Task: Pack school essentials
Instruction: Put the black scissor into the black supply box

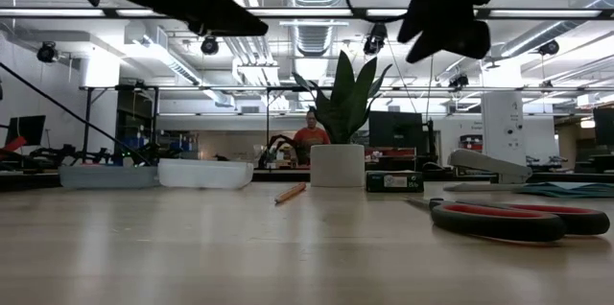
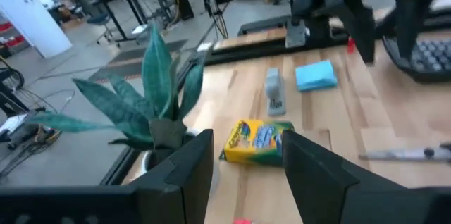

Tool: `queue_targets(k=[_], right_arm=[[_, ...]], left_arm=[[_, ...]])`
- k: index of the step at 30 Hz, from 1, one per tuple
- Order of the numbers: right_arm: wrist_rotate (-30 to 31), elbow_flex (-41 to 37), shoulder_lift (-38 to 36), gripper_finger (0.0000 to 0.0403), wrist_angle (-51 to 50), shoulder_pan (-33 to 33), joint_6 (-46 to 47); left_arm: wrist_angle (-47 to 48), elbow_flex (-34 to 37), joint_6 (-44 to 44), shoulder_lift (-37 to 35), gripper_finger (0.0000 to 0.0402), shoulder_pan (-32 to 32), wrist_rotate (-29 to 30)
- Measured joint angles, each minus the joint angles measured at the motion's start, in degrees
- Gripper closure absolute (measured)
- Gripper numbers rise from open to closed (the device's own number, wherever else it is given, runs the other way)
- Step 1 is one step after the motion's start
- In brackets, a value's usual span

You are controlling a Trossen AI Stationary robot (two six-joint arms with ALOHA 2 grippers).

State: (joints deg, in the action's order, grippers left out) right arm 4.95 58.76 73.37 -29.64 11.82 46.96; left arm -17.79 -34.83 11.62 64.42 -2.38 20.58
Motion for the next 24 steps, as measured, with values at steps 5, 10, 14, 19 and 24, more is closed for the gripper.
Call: queue_targets(k=[5, 10, 14, 19, 24], right_arm=[[-0.2, 6.2, 7.2, 0.0264, -8.8, 1.8, 11.6], [-2.4, 11.1, 13.5, 0.0269, -14.4, 3.1, 23.0], [-4.4, 13.2, 17.6, 0.0279, -15.0, 3.9, 28.5], [-4.5, 14.9, 22.8, 0.0289, -15.1, 3.9, 31.7], [-5.4, 15.8, 26.7, 0.0278, -15.7, 4.0, 32.1]], left_arm=[[0.4, 1.7, -0.8, -2.0, 0.0251, -1.0, 0.0], [3.5, 2.8, -0.8, -5.3, 0.0251, -2.8, 0.0], [6.7, 3.4, -1.2, -8.1, 0.0251, -3.9, 0.0], [7.3, 4.4, -2.4, -9.2, 0.0251, -4.5, 0.0], [7.5, 5.6, -2.3, -9.2, 0.0251, -4.5, 0.0]])
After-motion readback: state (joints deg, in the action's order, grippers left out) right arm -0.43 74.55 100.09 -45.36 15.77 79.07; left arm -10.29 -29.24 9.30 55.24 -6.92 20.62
